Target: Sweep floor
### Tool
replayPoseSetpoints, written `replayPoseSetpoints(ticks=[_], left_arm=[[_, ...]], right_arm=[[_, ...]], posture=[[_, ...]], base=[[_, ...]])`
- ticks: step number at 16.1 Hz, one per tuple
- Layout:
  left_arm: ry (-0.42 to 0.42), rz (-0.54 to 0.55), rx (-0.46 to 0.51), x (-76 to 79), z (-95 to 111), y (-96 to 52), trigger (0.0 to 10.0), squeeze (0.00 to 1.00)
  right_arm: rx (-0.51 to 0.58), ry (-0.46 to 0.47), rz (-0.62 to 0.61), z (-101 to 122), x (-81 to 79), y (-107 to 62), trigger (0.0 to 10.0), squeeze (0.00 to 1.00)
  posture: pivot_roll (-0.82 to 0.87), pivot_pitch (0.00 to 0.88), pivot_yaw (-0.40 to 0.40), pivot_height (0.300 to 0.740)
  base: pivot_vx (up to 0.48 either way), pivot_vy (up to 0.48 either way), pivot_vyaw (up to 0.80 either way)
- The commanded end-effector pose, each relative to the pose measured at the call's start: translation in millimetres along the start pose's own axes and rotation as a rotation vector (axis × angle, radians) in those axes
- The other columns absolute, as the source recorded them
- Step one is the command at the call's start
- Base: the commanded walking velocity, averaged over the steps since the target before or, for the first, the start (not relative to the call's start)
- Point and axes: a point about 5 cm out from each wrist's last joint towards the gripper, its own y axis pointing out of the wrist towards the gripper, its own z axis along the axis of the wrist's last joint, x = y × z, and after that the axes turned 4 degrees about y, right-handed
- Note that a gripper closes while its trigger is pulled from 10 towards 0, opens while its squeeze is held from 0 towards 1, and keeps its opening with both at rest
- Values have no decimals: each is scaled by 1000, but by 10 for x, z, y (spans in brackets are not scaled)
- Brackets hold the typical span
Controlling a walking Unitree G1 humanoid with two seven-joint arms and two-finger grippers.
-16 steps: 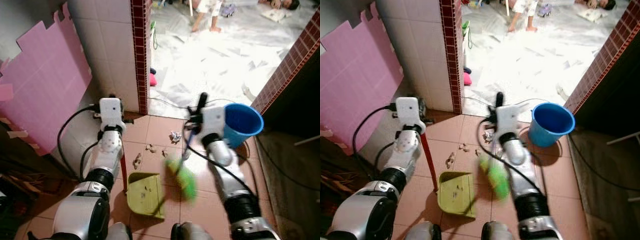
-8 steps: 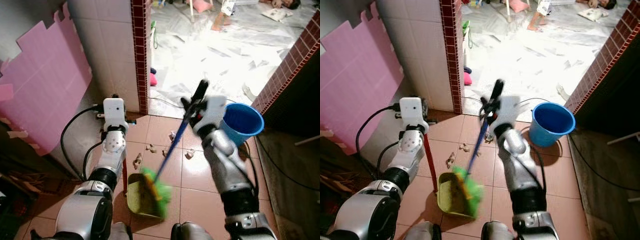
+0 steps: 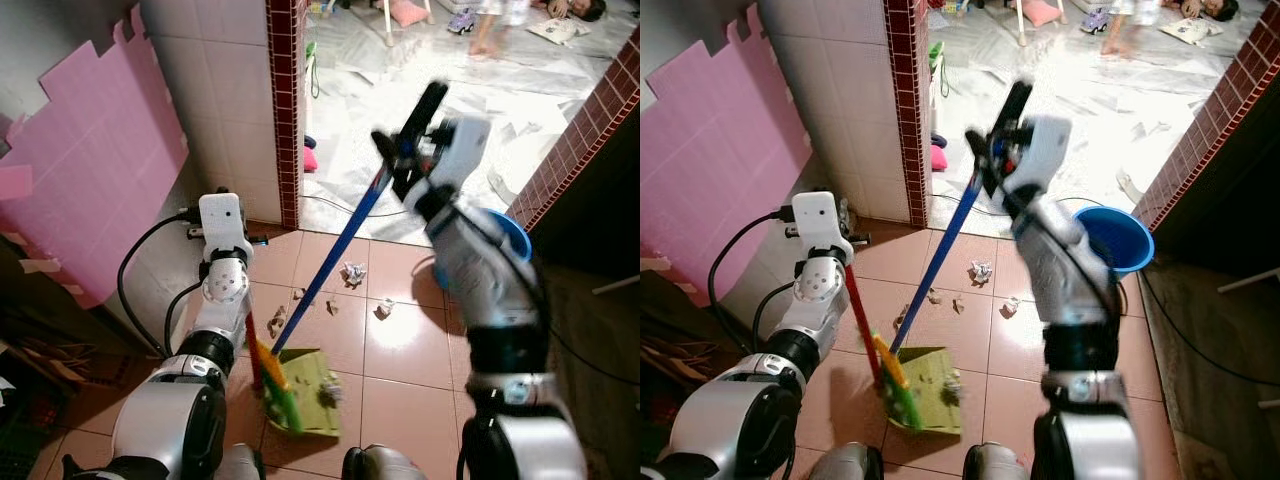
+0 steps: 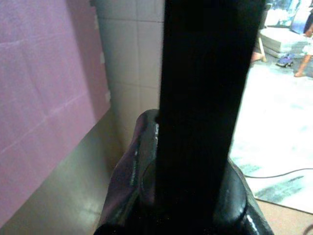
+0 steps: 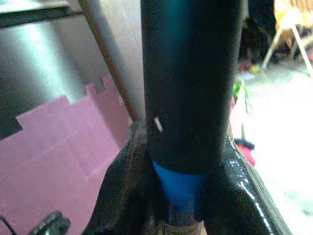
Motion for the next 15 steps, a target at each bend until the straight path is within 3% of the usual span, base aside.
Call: replayPoseSetpoints(ticks=[1,3,6,7,10,13,15], left_arm=[[-19,-8,19,46,94,50,10000,0],[-23,-9,17,66,108,62,10000,0],[-27,-8,18,69,113,66,10000,0],[-27,-8,19,66,107,61,10000,0],[-25,-7,20,59,90,46,10000,0],[-21,-8,17,58,72,36,10000,0],[-17,-9,17,71,74,35,10000,0]], right_arm=[[137,-68,68,300,-99,26,10000,0],[163,-155,64,425,-33,7,10000,0],[149,-314,62,410,54,-42,10000,0],[108,-433,58,280,122,-89,10000,0],[37,-544,7,2,305,-220,10000,0],[-11,-519,-6,-263,374,-320,10000,0],[-57,-521,-1,-506,326,-383,10000,0]], posture=[[-161,0,-11,740],[-170,0,-17,740],[-171,0,-19,740],[-169,0,-20,740],[-157,0,-23,740],[-149,0,-21,740],[-138,10,-19,740]], base=[[0,0,0],[0,0,0],[0,0,0],[0,0,0],[0,0,0],[0,0,0],[0,0,0]])
